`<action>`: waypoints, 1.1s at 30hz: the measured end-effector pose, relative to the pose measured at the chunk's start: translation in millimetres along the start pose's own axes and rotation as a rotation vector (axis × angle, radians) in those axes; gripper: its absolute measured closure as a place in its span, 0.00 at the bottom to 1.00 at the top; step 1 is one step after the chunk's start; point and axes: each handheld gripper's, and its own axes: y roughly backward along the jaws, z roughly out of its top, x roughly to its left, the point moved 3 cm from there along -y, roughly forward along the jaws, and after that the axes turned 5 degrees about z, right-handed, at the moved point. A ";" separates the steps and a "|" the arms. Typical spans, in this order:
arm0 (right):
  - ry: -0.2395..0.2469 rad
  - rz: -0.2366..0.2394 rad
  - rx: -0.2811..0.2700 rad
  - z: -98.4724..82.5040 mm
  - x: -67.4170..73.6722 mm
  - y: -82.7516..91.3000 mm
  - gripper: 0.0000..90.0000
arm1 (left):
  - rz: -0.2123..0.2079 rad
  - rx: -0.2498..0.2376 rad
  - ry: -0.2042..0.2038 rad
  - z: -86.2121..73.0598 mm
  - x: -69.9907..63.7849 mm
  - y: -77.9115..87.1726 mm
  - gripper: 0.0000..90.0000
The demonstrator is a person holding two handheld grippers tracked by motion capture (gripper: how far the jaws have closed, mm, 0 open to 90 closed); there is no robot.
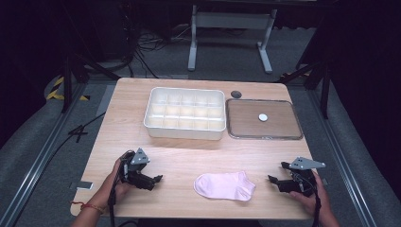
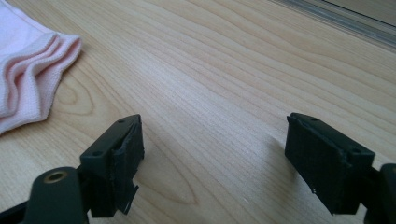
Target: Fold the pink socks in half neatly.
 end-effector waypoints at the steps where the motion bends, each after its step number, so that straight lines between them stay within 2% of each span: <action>1: 0.001 0.000 0.001 0.0 -0.1 0.1 0.22 | -0.002 0.000 -0.004 -0.1 0.3 0.1 0.00; 5: 0.000 0.001 0.000 0.0 0.0 0.0 0.22 | -0.019 -0.005 -0.014 -0.5 0.9 -0.1 0.00; 6: 0.000 0.000 0.000 0.0 -0.1 0.1 0.22 | -0.025 -0.003 -0.031 -0.2 2.0 0.1 0.00; 10: -0.002 -0.003 0.001 0.0 -0.3 -0.1 0.21 | -0.025 -0.003 -0.031 -0.2 2.0 0.1 0.00; 13: -0.002 -0.002 0.011 0.3 -0.2 -1.1 0.16 | -0.026 -0.001 -0.030 -0.7 1.8 0.6 0.00; 16: -0.002 -0.005 0.011 1.3 0.0 -2.5 0.16 | -0.054 -0.006 -0.052 -1.7 1.3 1.1 0.00; 25: -0.007 -0.009 0.010 2.5 -0.5 -3.6 0.16 | -0.052 -0.009 -0.060 -1.7 1.6 1.1 0.00; 33: 0.009 0.010 0.041 4.9 -3.0 -3.0 0.16 | -0.050 -0.009 -0.058 -1.8 1.5 1.2 0.00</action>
